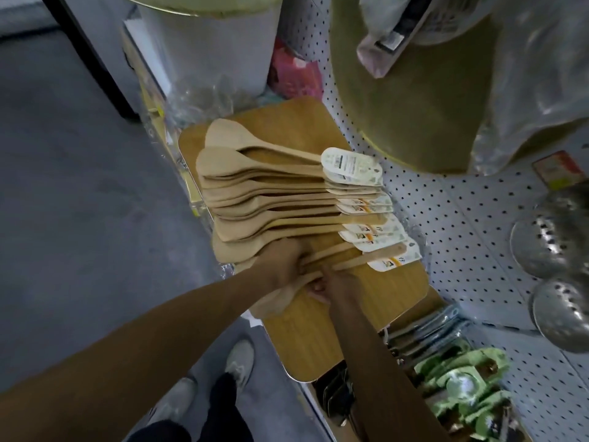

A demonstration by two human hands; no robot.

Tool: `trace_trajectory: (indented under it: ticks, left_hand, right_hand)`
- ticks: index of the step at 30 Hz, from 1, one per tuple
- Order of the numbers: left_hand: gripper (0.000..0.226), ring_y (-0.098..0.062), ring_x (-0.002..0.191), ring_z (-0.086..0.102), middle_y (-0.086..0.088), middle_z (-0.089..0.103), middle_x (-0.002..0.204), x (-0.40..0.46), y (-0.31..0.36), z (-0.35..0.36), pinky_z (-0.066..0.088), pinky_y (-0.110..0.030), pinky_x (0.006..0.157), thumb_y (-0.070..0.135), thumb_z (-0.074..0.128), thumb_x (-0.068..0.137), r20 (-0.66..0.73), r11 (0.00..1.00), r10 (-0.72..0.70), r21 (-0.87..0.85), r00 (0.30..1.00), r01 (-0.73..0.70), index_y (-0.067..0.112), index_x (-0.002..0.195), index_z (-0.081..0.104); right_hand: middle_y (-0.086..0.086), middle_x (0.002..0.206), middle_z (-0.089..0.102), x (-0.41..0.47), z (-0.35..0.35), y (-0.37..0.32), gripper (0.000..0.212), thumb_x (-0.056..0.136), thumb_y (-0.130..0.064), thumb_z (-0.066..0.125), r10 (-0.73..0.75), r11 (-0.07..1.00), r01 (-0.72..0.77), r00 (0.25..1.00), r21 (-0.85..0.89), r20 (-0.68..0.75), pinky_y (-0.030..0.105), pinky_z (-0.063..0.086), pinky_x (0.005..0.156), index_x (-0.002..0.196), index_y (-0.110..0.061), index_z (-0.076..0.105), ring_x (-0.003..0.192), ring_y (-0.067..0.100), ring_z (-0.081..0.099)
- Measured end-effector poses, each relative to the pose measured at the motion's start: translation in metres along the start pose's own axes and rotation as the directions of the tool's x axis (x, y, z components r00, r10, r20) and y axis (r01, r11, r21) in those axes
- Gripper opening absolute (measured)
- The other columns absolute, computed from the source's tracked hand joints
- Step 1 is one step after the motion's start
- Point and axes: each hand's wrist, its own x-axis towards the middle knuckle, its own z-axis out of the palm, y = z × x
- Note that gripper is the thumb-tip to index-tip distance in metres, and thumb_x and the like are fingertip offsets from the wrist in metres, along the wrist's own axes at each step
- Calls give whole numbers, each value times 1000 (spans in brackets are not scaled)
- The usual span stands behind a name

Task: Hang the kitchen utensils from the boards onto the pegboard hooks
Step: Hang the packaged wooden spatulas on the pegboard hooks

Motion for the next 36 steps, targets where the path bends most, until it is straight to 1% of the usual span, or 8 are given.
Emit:
trace_trajectory:
  ticks: [7, 12, 17, 22, 25, 29, 34, 36]
  left_hand:
    - [37, -21, 109, 63, -5, 71, 118, -48, 38, -17, 50, -36, 94, -3, 58, 83, 208, 974, -2, -222, 978, 49, 10, 115, 73]
    - [35, -16, 100, 62, -4, 71, 108, -106, 70, -25, 50, -26, 85, -7, 66, 79, 246, 955, 44, -295, 968, 31, 10, 109, 74]
    - [24, -10, 92, 60, 3, 65, 96, -184, 128, -45, 50, -21, 83, 4, 75, 82, 308, 922, 129, -386, 942, 0, 18, 102, 73]
    - [26, -28, 91, 68, -9, 69, 94, -253, 179, -57, 58, -42, 81, 19, 76, 76, 352, 937, 217, -336, 911, -94, 39, 93, 73]
    - [34, -9, 89, 59, 5, 62, 96, -287, 220, -55, 46, -21, 77, 4, 67, 87, 423, 935, 343, -236, 838, -264, 22, 116, 71]
    - [34, -4, 85, 58, 9, 65, 92, -328, 282, -48, 42, -3, 66, -1, 66, 86, 510, 906, 420, -189, 750, -379, 13, 115, 72]
    - [38, -15, 74, 65, 10, 70, 74, -377, 351, -21, 57, -45, 84, -11, 71, 80, 468, 867, 492, -343, 734, -362, 24, 97, 74]
    - [29, -10, 62, 63, 5, 66, 72, -397, 381, -5, 58, -42, 76, -12, 69, 83, 450, 835, 533, -418, 716, -358, 13, 97, 72]
  right_hand:
    - [18, 58, 61, -72, -48, 26, 21, 89, -10, 58, 24, 995, -11, 992, 100, -127, 25, 51, 42, 82, 9, 63, 45, 23, 59]
    - [19, 62, 62, -146, -93, 58, 14, 90, -2, 59, 81, 965, -46, 989, 257, -126, 34, 58, 50, 79, 6, 62, 51, 27, 61]
    - [25, 73, 70, -231, -133, 97, 18, 89, -6, 67, 33, 961, 4, 991, 275, -129, 56, 58, 77, 74, 3, 68, 75, 42, 69]
    - [26, 93, 71, -316, -161, 130, 5, 88, 1, 67, 40, 895, 31, 988, 444, -150, 55, 57, 82, 85, 1, 70, 88, 42, 69]
    - [26, 95, 71, -367, -181, 144, 10, 90, 4, 62, -16, 856, 105, 984, 506, -177, 51, 59, 79, 83, -1, 69, 89, 42, 68]
    - [15, 70, 61, -420, -216, 163, 25, 91, 12, 55, 1, 765, 181, 960, 618, -282, 37, 57, 52, 71, -3, 58, 70, 37, 60]
    - [20, 67, 64, -478, -275, 203, 22, 85, 11, 62, -27, 738, 333, 883, 586, -468, 48, 56, 66, 70, -4, 57, 69, 40, 64]
    - [30, 81, 68, -500, -301, 222, 14, 85, 5, 65, -53, 702, 405, 850, 586, -524, 41, 58, 63, 75, -6, 65, 70, 37, 66]
